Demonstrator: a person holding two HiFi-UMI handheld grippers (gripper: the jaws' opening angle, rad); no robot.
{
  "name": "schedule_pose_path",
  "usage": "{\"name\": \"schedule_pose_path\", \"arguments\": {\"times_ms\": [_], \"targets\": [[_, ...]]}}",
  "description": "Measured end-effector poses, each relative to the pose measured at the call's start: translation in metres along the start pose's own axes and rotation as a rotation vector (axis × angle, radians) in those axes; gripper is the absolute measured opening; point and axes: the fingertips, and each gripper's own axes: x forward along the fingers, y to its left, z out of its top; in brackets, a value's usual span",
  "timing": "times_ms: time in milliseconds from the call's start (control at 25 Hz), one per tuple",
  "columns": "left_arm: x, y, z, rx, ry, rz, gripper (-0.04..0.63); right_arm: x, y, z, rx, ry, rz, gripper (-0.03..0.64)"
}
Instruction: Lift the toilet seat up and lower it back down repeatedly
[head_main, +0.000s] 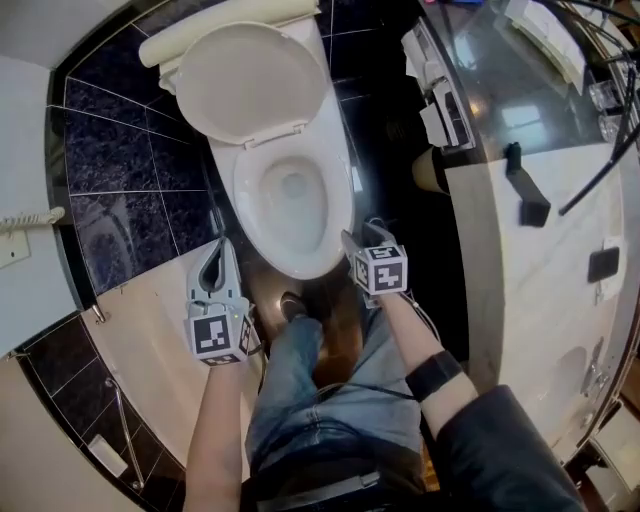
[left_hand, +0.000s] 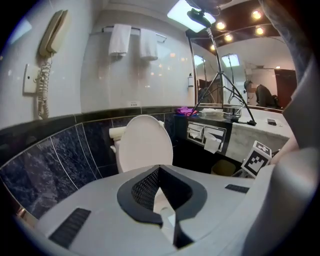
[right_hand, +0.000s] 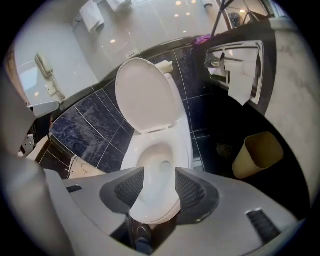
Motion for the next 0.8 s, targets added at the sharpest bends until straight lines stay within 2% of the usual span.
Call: {"name": "schedule_pose_path", "arguments": {"times_ms": [280, 480, 800], "targets": [[0.038, -0.022, -0.059, 0.003, 0.052, -0.044, 0.000, 0.070, -0.033, -0.073, 0.188, 0.097, 0.017, 0.218], [0.055, -0.030, -0.087, 0.021, 0.077, -0.067, 0.000, 0.096, -0.044, -0.107, 0.336, 0.123, 0.044, 0.216], [0.069, -0.037, -0.106, 0.020, 0.090, -0.081, 0.000, 0.128, -0.051, -0.128, 0.540, 0.091, 0.084, 0.216]]}}
